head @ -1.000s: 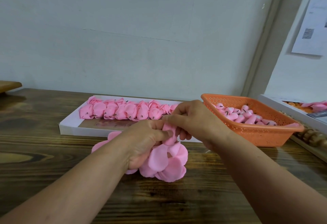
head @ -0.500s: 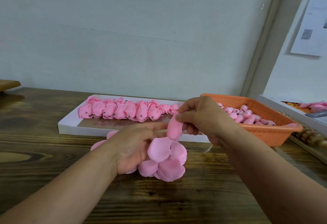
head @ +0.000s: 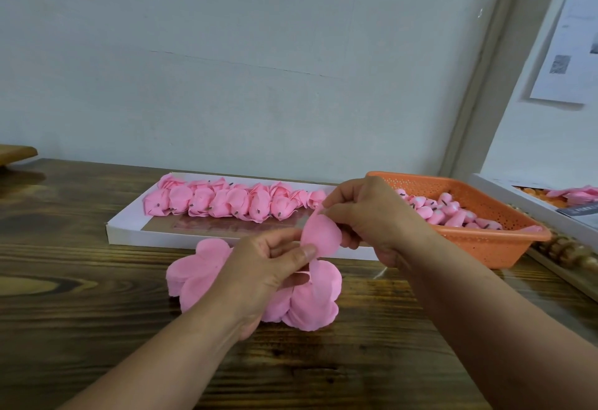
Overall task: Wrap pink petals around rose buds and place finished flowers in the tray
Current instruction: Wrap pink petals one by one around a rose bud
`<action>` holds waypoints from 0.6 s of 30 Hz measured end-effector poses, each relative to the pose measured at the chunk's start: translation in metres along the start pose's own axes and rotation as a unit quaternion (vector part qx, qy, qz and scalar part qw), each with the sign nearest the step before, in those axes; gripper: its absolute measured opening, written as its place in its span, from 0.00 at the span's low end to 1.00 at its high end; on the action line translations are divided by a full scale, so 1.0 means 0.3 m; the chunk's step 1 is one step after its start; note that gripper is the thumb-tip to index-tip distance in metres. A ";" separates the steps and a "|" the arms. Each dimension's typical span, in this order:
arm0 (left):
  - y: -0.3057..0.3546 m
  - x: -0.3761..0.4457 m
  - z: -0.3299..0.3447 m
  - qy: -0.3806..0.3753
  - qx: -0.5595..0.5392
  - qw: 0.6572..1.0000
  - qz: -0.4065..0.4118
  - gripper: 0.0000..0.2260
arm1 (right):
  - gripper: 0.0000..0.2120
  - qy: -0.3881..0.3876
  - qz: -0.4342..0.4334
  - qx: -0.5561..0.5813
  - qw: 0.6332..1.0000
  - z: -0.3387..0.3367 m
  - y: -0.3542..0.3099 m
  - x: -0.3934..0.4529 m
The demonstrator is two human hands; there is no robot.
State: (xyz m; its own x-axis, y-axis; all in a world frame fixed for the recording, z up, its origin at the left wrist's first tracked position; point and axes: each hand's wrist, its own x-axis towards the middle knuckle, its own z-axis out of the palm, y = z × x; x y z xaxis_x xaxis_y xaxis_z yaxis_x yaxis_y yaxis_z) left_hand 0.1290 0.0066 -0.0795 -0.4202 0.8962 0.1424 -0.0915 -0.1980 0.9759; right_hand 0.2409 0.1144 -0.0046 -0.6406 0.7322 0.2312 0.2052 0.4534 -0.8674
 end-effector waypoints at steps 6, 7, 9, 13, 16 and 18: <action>0.004 -0.007 0.020 0.056 0.076 0.991 0.091 0.13 | 0.12 -0.001 -0.005 -0.019 1.000 0.003 -0.001 -0.006; 0.008 -0.005 0.020 0.053 0.082 0.990 0.100 0.11 | 0.12 -0.005 -0.007 -0.020 1.000 0.004 -0.001 -0.009; 0.021 -0.003 0.021 0.049 0.088 0.989 0.111 0.08 | 0.13 -0.016 -0.010 -0.019 1.000 0.008 -0.002 -0.014; 0.039 0.007 0.022 0.069 0.072 0.988 0.115 0.13 | 0.11 -0.027 -0.013 -0.020 0.999 0.013 -0.008 -0.025; 0.037 0.008 0.030 0.097 0.064 0.987 0.113 0.09 | 0.09 -0.031 -0.012 -0.012 0.999 0.015 -0.014 -0.026; 0.031 0.005 0.040 0.122 0.075 0.983 0.113 0.06 | 0.09 -0.033 -0.013 -0.005 0.999 0.021 -0.016 -0.027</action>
State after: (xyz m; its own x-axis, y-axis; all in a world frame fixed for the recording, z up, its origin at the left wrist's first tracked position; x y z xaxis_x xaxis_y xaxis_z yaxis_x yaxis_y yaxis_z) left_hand 0.1383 0.0108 -0.0681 -0.6203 0.7100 0.3333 0.1565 -0.3043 0.9396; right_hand 0.2403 0.1031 -0.0051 -0.6934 0.6852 0.2231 0.1952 0.4766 -0.8572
